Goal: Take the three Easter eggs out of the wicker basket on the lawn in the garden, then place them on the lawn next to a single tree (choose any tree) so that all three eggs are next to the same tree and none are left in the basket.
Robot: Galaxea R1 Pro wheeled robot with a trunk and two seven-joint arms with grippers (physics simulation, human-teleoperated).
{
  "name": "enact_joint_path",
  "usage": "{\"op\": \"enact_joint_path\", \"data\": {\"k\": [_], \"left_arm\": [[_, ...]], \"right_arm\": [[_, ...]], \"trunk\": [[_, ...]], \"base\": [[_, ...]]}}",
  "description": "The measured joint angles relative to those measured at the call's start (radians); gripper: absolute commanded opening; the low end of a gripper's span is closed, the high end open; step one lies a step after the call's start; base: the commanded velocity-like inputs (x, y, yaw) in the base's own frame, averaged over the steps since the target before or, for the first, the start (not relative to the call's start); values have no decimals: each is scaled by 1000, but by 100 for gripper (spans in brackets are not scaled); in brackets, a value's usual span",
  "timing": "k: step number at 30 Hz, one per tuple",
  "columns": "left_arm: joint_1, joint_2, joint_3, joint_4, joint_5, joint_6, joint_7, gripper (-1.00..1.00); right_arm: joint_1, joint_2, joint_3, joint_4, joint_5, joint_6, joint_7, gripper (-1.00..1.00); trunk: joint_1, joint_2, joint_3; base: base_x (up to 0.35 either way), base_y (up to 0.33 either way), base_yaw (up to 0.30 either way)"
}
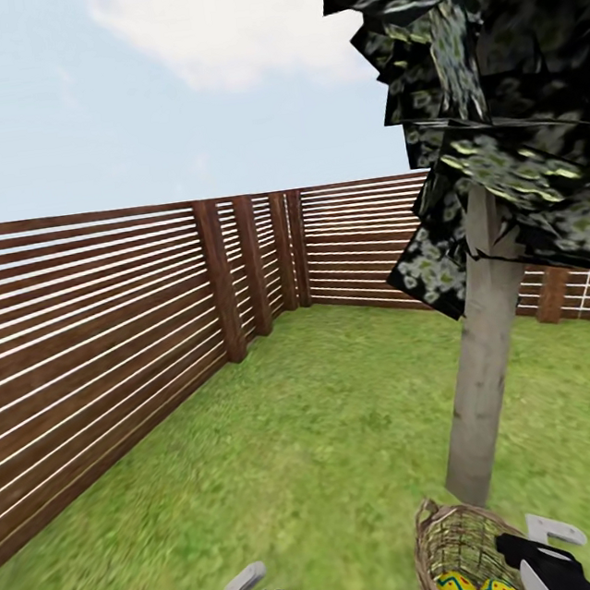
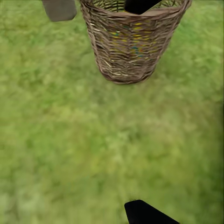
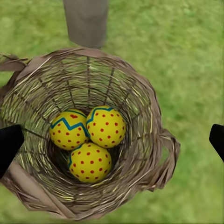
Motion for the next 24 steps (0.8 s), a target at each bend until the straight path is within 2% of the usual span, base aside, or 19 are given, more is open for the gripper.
{"op": "enact_joint_path", "data": {"k": [5, 11, 17, 24], "left_arm": [[0, 0, 0, 1, 0, 0, 0, 100], [0, 0, 0, 1, -1, 0, 0, 100], [0, 0, -1, 1, -1, -8, 1, 100], [0, 2, -1, 13, 0, -47, 3, 100]], "right_arm": [[0, -1, 0, 0, -1, 0, 0, 100], [0, 0, 0, 1, -2, 0, -1, 100], [0, 1, 0, 2, -1, 1, 0, 100], [0, 3, 3, 2, -1, 1, 1, 100]], "trunk": [[0, 0, 0], [0, 0, 0], [0, 0, 0], [0, 0, 0]], "base": [[-34, -24, 47], [-202, -154, 8], [-145, -267, 1], [49, -312, 0]]}}
